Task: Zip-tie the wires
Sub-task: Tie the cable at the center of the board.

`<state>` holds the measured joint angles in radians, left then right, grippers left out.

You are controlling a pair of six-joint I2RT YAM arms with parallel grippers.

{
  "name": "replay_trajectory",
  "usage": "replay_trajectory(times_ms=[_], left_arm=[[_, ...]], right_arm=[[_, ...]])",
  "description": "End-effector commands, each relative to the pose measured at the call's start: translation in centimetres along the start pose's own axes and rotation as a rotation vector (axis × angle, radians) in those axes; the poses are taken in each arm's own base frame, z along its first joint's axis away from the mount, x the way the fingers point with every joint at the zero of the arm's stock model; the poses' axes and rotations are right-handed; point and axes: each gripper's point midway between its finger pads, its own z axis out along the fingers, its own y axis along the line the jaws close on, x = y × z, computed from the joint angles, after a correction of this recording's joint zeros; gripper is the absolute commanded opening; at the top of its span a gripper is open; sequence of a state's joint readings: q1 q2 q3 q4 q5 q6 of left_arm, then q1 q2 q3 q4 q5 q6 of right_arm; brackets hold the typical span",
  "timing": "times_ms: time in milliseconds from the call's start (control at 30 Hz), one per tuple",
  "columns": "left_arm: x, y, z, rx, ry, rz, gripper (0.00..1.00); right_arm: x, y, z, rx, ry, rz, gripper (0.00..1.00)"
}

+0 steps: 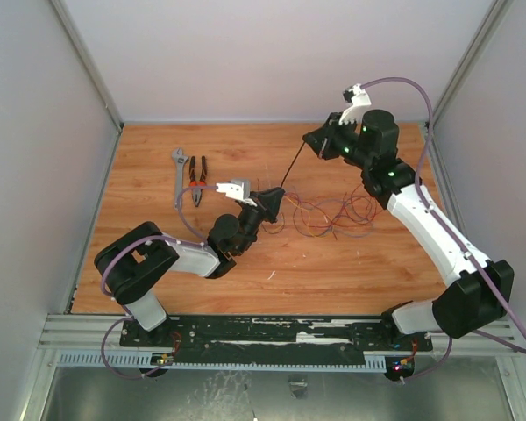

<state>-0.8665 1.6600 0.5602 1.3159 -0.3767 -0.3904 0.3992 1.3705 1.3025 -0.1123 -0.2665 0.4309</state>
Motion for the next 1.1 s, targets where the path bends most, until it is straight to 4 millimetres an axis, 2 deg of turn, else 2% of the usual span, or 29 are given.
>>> replay_trajectory(times_ms=[0, 200, 333, 367, 400, 500, 600, 733, 833, 1067], left_arm=[[4.4, 2.9, -1.7, -0.085, 0.139, 0.076, 0.0], [4.3, 3.0, -1.8, -0.087, 0.138, 0.083, 0.0], [3.6, 2.7, -1.7, -0.087, 0.138, 0.091, 0.0], [3.4, 2.6, -1.6, -0.087, 0.139, 0.094, 0.0], [3.3, 2.5, -1.6, -0.085, 0.14, 0.098, 0.0], [2.6, 2.4, -1.6, -0.083, 0.13, 0.098, 0.0], [2.0, 2.1, -1.6, -0.081, 0.123, 0.094, 0.0], [1.1, 1.8, -1.3, -0.096, 0.129, 0.096, 0.0], [-0.1, 1.2, -1.1, -0.098, 0.139, 0.1, 0.0], [-2.6, 0.1, -0.8, -0.135, 0.198, 0.094, 0.0]], right_arm=[[-8.0, 1.5, -2.3, -0.02, -0.251, -0.052, 0.0], [-8.0, 1.6, -2.8, -0.042, -0.259, -0.06, 0.0], [-6.5, 2.7, -3.1, -0.142, -0.244, -0.115, 0.0], [-5.8, 3.1, -3.3, -0.169, -0.235, -0.137, 0.05], [-5.2, 3.2, -3.5, -0.188, -0.229, -0.158, 0.15], [-3.9, 3.1, -4.2, -0.203, -0.218, -0.208, 0.28], [-3.3, 2.9, -5.1, -0.196, -0.212, -0.25, 0.53], [-3.4, 2.0, -6.4, -0.136, -0.221, -0.296, 0.67], [-2.7, 1.3, -7.1, -0.112, -0.214, -0.322, 0.77], [1.2, -1.3, -8.0, -0.114, -0.156, -0.32, 0.95]])
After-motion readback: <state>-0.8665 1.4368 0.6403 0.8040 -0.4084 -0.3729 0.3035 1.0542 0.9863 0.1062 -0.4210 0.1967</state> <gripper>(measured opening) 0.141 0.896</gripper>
